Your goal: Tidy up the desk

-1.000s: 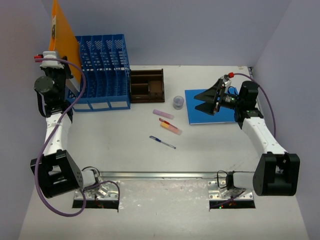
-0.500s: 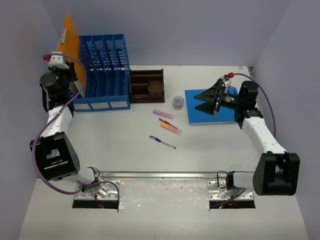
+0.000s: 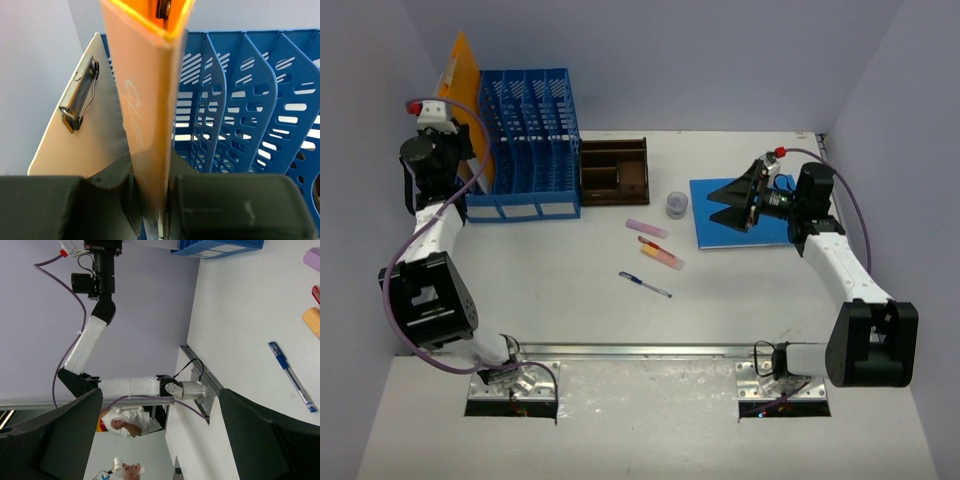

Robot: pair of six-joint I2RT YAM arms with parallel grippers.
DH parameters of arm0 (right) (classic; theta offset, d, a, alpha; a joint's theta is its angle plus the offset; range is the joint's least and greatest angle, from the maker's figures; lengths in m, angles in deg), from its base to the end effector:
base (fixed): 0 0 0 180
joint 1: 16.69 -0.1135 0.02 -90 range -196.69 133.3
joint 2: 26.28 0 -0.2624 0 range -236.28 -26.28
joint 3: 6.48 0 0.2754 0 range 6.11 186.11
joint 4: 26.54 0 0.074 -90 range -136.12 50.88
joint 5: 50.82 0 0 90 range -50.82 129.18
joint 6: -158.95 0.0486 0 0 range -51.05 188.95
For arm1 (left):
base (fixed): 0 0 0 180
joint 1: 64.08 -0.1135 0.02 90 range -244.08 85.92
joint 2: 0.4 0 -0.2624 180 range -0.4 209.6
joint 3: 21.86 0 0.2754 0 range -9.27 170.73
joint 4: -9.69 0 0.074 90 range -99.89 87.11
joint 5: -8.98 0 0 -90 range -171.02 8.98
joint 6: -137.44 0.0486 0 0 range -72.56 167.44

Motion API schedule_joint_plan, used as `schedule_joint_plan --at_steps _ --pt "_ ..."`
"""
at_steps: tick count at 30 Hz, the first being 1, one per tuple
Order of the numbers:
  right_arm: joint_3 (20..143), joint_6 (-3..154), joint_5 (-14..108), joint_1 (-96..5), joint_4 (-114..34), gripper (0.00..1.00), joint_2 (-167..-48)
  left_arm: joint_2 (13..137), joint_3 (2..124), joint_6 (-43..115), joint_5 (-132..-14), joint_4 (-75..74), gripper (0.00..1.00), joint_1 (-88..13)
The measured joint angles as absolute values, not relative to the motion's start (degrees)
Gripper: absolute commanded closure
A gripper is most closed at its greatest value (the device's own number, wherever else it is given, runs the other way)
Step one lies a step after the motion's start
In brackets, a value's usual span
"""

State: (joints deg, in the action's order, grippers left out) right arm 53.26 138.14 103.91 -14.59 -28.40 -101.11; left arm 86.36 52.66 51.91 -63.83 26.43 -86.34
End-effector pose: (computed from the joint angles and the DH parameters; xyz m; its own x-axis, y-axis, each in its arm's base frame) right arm 0.3093 0.0326 0.2674 -0.8969 0.4322 -0.0934 -0.0292 0.1528 0.9878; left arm 0.3704 0.1361 0.3265 0.0654 0.1072 -0.9921 -0.0946 0.9904 0.1008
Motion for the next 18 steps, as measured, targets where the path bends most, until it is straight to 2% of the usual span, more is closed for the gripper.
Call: schedule_joint_plan --at_steps 1,4,5,8,13,18 --pt "53.3 137.6 103.9 -14.6 -29.0 0.01 -101.1 86.6 53.0 51.9 -63.8 25.9 0.87 -86.3" --pt "54.0 134.4 103.5 -14.6 -32.7 0.01 -101.3 87.2 54.6 52.0 -63.9 24.0 0.65 -86.4" --pt "54.5 133.1 103.2 -14.6 -34.1 0.01 -101.3 87.6 55.4 52.1 -64.0 23.7 0.54 -86.4" --pt "56.4 128.3 101.7 -14.6 -39.5 0.01 -101.4 88.0 57.4 52.0 -64.4 22.9 0.36 -86.4" --pt "59.6 119.3 97.9 -14.6 -48.5 0.01 -101.4 87.8 58.3 51.6 -64.2 21.9 0.26 -86.4" --pt "61.9 109.6 93.5 -14.6 -56.6 0.01 -101.4 86.5 59.7 50.4 -63.2 19.6 0.23 -86.4"
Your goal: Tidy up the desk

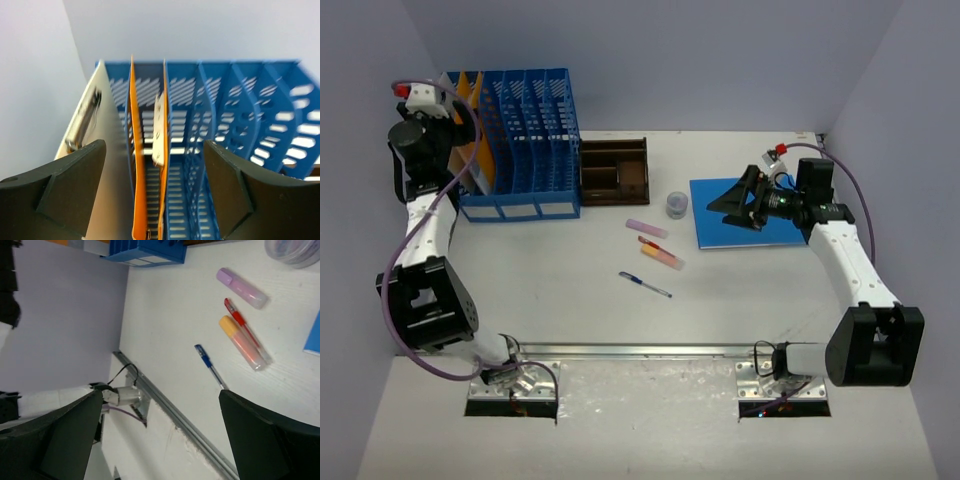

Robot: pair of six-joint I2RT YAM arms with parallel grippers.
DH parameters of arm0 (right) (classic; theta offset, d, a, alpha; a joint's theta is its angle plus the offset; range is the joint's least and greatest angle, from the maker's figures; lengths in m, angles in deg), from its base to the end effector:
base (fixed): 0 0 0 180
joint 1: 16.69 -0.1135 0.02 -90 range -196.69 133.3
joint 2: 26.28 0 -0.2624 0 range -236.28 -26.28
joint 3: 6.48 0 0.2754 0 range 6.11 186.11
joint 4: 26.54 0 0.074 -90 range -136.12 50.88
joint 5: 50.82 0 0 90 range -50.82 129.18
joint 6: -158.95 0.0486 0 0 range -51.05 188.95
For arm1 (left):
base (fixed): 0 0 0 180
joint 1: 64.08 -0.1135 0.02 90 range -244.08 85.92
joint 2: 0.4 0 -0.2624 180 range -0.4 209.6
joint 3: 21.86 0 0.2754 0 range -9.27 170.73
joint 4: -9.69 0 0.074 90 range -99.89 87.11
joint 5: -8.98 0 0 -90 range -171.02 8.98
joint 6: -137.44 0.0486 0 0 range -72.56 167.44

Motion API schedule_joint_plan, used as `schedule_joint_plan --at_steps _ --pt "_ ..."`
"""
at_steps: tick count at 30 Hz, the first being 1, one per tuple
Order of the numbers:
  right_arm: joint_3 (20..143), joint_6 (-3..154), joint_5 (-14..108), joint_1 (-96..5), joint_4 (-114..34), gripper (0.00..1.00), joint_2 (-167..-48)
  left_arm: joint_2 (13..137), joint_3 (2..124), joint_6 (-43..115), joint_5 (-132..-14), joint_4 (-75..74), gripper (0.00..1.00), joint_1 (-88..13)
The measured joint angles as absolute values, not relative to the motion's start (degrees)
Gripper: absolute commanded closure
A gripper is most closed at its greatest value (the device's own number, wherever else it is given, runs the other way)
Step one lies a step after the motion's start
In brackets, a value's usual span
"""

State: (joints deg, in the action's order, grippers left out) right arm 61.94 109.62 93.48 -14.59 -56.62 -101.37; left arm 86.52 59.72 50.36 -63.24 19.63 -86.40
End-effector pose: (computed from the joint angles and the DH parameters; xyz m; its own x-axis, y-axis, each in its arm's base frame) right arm 0.3093 0.0282 0.2738 -0.8633 0.4122 -0.2911 -0.0873 0.4461 0.8907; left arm 0.3757 0.1382 0.3595 0.0700 0.0812 -0.9942 -0.0837 0.9936 0.0752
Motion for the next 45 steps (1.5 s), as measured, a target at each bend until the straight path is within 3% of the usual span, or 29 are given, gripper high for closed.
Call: schedule_joint_plan --at_steps 6,11,13,16,20,27,33,39,45 --pt "64.9 94.3 82.9 -14.6 -66.2 0.01 -99.3 82.0 70.0 49.3 -58.9 14.7 0.2 -86.1" --pt "65.2 82.9 71.8 -14.5 -72.0 0.01 -96.6 76.7 78.2 54.9 -55.7 8.4 0.19 -80.1" --pt "65.2 79.2 67.6 -14.0 -73.6 0.02 -96.5 74.3 78.0 58.7 -54.7 5.0 0.19 -74.6" --pt "64.1 73.5 62.4 -12.6 -74.3 0.13 -96.5 71.6 74.1 62.8 -54.2 0.1 0.22 -64.5" --pt "60.8 62.1 58.7 -11.2 -74.0 0.16 -96.5 70.9 64.9 65.8 -54.4 -5.2 0.23 -52.7" --pt "51.2 35.3 61.9 -9.6 -68.8 0.25 -94.3 77.6 59.4 65.5 -54.1 -14.9 0.24 -45.4" --pt "55.4 14.8 72.0 -7.0 -68.9 0.38 -103.0 79.5 61.3 63.5 -53.5 -16.4 0.25 -44.9" --pt "55.6 -1.8 78.3 -6.5 -70.5 0.39 -111.2 79.5 61.7 62.9 -53.4 -16.0 0.24 -44.9" --pt "53.8 -8.4 79.2 -5.7 -65.8 0.39 -115.0 79.5 61.6 62.4 -53.5 -15.6 0.24 -44.9"
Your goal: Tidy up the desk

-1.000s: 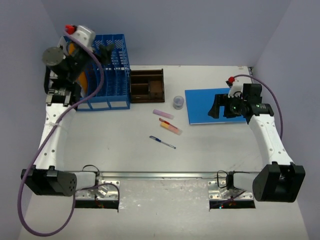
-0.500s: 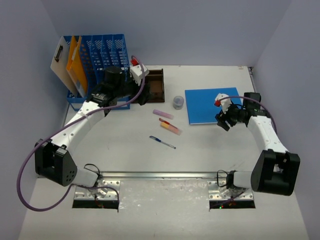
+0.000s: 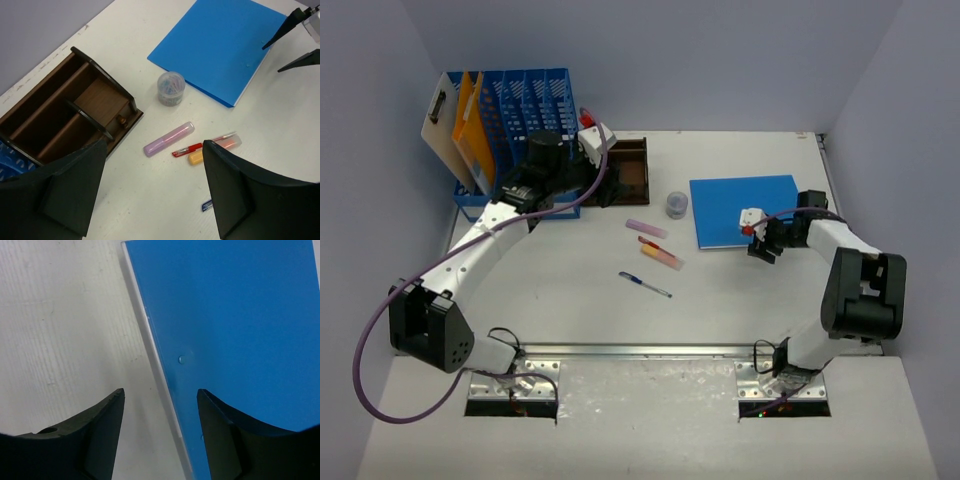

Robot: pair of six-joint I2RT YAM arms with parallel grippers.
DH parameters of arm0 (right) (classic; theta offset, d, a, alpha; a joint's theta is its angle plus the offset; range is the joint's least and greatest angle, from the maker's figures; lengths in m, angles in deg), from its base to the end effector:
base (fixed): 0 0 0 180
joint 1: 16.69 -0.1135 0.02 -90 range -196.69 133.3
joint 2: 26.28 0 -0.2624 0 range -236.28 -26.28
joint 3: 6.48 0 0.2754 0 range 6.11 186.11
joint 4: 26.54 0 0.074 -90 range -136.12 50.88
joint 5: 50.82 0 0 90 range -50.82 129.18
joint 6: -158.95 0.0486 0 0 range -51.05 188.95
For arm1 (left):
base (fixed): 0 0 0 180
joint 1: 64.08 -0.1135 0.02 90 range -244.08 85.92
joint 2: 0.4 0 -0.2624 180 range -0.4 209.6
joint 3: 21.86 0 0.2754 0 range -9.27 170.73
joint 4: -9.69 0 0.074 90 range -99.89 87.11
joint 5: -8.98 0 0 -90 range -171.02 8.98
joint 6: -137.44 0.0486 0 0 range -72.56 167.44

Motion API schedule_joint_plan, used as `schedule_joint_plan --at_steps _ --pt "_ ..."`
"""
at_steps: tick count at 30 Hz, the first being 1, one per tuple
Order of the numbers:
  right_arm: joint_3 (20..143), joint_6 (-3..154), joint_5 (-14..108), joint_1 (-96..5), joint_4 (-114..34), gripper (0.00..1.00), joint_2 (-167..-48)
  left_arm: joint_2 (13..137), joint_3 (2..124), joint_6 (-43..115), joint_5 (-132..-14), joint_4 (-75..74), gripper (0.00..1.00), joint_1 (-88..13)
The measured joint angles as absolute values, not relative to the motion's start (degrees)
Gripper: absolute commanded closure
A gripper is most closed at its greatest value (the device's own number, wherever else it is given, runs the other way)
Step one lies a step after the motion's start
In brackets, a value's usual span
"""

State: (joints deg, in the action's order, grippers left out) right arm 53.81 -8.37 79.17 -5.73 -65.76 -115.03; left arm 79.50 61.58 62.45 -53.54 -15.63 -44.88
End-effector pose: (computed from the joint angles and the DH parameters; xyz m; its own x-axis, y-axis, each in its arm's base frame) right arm 0.2991 -0.0261 0.1417 -0.1077 -0.7405 -0.6634 -0.9067 0.3469 -0.2400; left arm 0.3303 -0.1388 0.3454 -0.1581 0.2984 -0.9413 0.7634 0.6415 0.0751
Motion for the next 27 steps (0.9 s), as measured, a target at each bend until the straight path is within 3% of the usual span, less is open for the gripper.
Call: schedule_joint_plan --at_steps 16,23,26,27 --pt "51.5 -20.1 78.1 -4.5 -52.5 0.43 -124.3 79.8 60.0 62.2 -54.5 -14.7 0.24 -44.9" --pt "49.9 -27.3 78.3 -4.1 -48.2 0.67 -125.5 80.6 60.0 62.1 -54.9 -14.7 0.24 -44.9" --pt "48.9 -31.0 78.4 -4.1 -46.9 0.81 -125.7 80.9 60.0 62.2 -54.8 -14.7 0.24 -44.9" --pt "48.5 -32.1 78.4 -4.0 -46.6 0.9 -125.7 81.1 60.0 62.2 -54.8 -14.6 0.24 -44.9"
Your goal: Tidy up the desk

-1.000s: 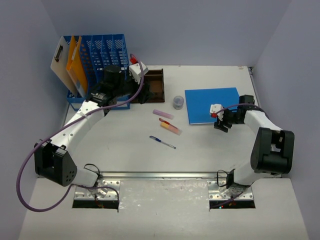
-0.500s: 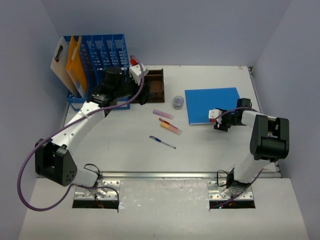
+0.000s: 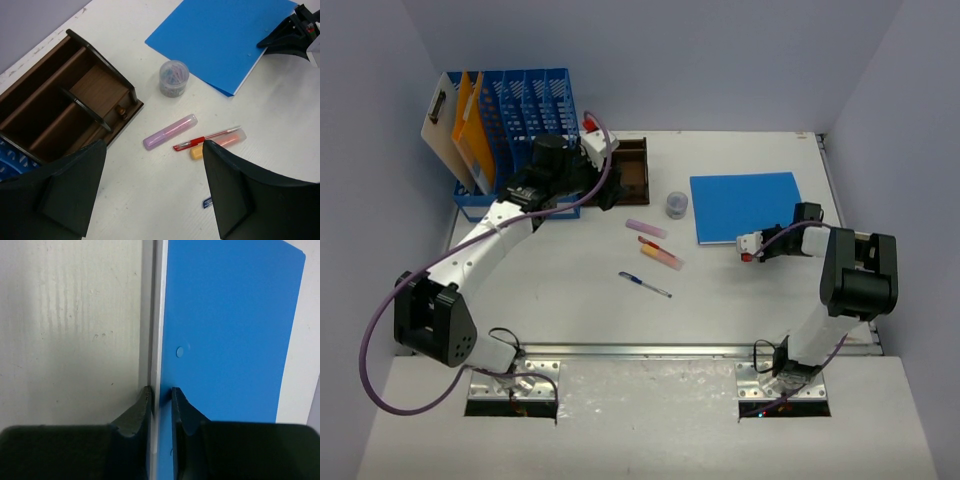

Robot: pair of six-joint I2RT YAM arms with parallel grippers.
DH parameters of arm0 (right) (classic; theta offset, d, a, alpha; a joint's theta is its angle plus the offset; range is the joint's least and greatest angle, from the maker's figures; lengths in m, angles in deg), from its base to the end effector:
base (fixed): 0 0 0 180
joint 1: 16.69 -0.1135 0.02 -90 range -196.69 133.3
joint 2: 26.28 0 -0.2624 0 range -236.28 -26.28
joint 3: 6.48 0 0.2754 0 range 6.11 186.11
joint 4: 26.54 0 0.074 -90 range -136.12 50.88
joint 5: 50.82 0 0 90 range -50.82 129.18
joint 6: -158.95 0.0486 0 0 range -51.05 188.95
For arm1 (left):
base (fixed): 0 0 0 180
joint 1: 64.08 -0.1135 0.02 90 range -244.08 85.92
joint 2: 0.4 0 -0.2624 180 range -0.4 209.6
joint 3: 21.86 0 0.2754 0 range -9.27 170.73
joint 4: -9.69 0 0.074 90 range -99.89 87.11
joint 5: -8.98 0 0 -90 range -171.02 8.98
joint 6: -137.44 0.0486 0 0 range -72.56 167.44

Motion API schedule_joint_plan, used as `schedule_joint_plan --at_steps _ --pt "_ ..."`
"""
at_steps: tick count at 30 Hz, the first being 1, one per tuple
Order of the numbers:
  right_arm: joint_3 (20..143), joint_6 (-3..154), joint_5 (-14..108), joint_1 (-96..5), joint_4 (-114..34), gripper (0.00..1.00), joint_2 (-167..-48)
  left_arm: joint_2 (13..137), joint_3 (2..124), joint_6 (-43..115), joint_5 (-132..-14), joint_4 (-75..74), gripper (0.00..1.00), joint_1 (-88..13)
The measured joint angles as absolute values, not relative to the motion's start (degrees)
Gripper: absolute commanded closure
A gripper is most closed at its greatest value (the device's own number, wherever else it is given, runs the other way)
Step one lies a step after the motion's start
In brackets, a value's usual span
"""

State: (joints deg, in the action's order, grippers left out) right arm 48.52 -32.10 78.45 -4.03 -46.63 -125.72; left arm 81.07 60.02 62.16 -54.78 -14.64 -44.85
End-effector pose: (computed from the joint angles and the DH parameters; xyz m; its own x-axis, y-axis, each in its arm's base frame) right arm 0.3069 -0.0374 0.0787 0.2630 -0.8378 -0.4784 -0.8461 0.0380 -0.5316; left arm 0.3366 -0.1402 0.3273 -0.1982 0.3105 -0.9297 0.7521 0.6564 0.0589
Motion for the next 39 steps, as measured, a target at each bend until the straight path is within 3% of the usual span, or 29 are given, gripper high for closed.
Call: schedule_joint_plan --at_steps 2,11,17,23,29,39 --pt "47.9 -34.4 78.7 -4.0 -46.0 0.99 -125.5 81.6 60.0 62.2 -54.7 -14.5 0.24 -44.7" --pt "42.6 -39.1 77.4 -3.5 -50.0 0.99 -118.3 87.1 60.0 68.2 -58.1 -10.6 0.24 -35.7" --pt "42.6 -37.6 77.4 -3.4 -58.1 0.99 -111.0 93.4 57.8 74.2 -57.3 -3.8 0.15 -29.9" --pt "43.6 -35.6 78.3 -3.3 -62.8 0.99 -108.0 94.5 46.9 79.5 -56.6 10.5 0.13 -26.7" --pt "45.0 -33.2 78.8 -3.3 -65.2 0.99 -107.9 94.8 31.0 92.4 -61.4 28.2 0.12 -14.8" --pt "45.3 -32.4 79.8 -3.3 -67.0 0.99 -107.2 108.1 37.6 102.9 -77.0 45.5 0.12 -5.9"
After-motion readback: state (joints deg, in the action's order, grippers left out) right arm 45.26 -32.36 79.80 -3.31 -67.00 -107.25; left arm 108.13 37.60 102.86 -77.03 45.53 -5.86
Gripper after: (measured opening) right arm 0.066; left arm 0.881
